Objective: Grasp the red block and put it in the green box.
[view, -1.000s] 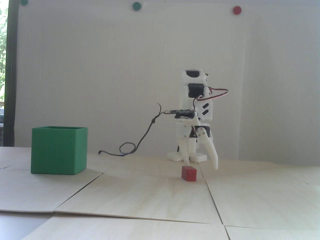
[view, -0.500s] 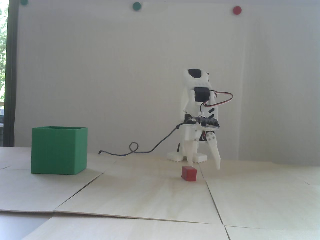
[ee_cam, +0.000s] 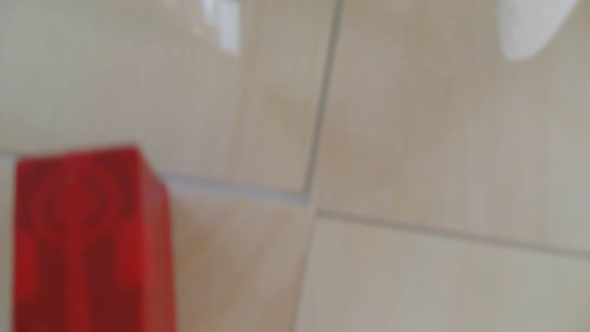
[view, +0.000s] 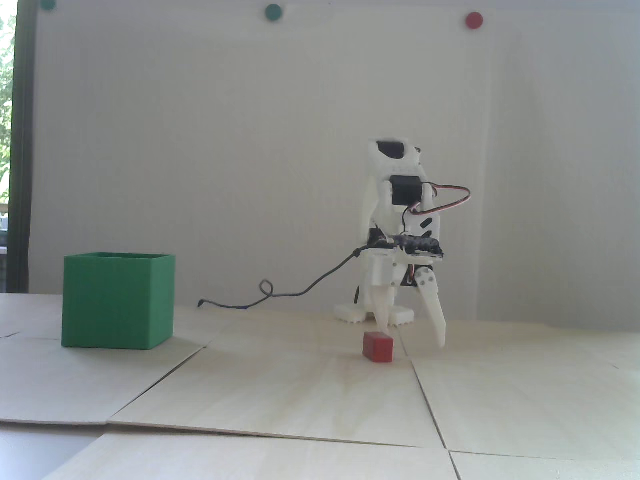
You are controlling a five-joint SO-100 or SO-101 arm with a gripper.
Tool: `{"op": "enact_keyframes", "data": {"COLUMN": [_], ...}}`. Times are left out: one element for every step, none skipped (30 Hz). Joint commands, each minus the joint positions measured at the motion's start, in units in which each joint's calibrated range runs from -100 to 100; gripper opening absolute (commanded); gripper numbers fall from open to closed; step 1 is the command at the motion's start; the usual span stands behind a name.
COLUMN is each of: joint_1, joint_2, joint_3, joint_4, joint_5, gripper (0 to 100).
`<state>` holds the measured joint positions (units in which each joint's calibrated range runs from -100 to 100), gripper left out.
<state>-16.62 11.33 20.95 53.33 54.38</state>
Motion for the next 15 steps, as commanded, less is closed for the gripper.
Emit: {"op": "enact_keyframes", "data": {"joint_1": [1.1,1.0,0.6,0.5,0.5,0.5,0.5,0.5,0.4,0.2,-0.3,-0.6,-1.0,-1.4,-2.6], "joint_2": [2.0,2.1,2.1,2.1,2.4,2.4,2.4,2.3,2.2,2.1,2.1,2.2,2.6,2.8,2.8], "joint_3": [-7.7,-7.7,-7.7,-7.7,-8.3,-8.4,-8.4,-8.4,-8.4,-8.4,-8.4,-8.4,-8.4,-8.4,-8.4], "joint_4": [1.2,1.6,3.2,4.9,6.8,7.9,8.3,8.5,8.4,8.4,8.4,8.6,8.9,8.9,8.9], "joint_5": [-0.1,-0.1,-0.1,-0.1,0.0,0.2,0.3,0.3,0.3,0.3,0.4,0.4,0.4,0.4,0.4], "gripper": [29,29,29,29,29,29,29,30,30,30,30,30,30,30,30]}}
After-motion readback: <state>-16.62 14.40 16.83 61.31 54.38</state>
